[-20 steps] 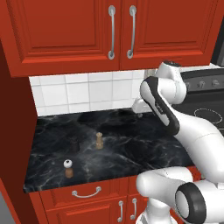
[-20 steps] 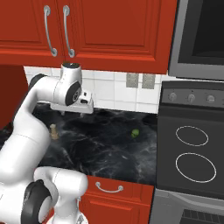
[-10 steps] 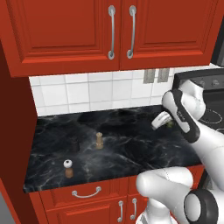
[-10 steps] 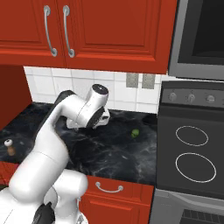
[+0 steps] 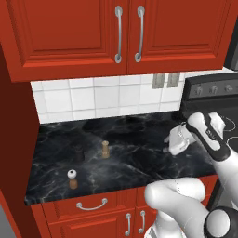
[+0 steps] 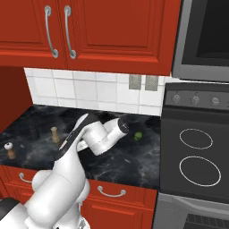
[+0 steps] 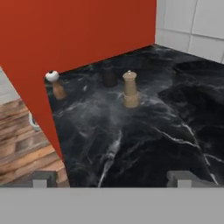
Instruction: There are various items on the counter. Only move the condiments/shakers into the cabinet.
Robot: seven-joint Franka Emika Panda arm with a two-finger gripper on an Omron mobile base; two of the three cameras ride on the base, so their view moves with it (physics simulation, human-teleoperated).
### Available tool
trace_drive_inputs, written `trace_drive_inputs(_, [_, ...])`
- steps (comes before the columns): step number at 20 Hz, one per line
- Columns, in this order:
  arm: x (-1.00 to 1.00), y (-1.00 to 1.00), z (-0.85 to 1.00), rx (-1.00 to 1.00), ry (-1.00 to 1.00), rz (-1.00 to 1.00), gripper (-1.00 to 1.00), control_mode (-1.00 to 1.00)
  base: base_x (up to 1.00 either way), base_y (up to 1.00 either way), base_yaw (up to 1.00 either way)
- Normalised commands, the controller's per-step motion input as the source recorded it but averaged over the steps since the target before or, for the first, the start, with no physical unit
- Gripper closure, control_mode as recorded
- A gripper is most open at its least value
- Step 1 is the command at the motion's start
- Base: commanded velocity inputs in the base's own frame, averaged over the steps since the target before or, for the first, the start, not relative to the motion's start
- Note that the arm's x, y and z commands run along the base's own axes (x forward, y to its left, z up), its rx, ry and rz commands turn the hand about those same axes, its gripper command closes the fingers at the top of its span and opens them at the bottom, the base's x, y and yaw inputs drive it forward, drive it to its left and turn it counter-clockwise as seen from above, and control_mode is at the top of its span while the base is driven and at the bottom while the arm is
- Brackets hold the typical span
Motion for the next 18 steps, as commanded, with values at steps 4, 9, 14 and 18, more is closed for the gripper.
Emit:
trace_drive_inputs(4, [0.03, 0.65, -0.21, 0.16, -0.14, 0.15, -1.0, -1.0, 0.0, 0.0, 0.0])
trace_drive_inputs(9, [0.13, 0.79, -0.2, 0.08, -0.04, 0.04, -1.0, -1.0, 0.0, 0.0, 0.0])
trace_drive_inputs(14, [0.25, 0.72, -0.16, 0.01, 0.0, 0.0, -1.0, -1.0, 0.0, 0.0, 0.0])
trace_drive_inputs(18, [0.21, 0.44, -0.07, 0.0, 0.0, 0.0, -1.0, -1.0, 0.0, 0.0, 0.0])
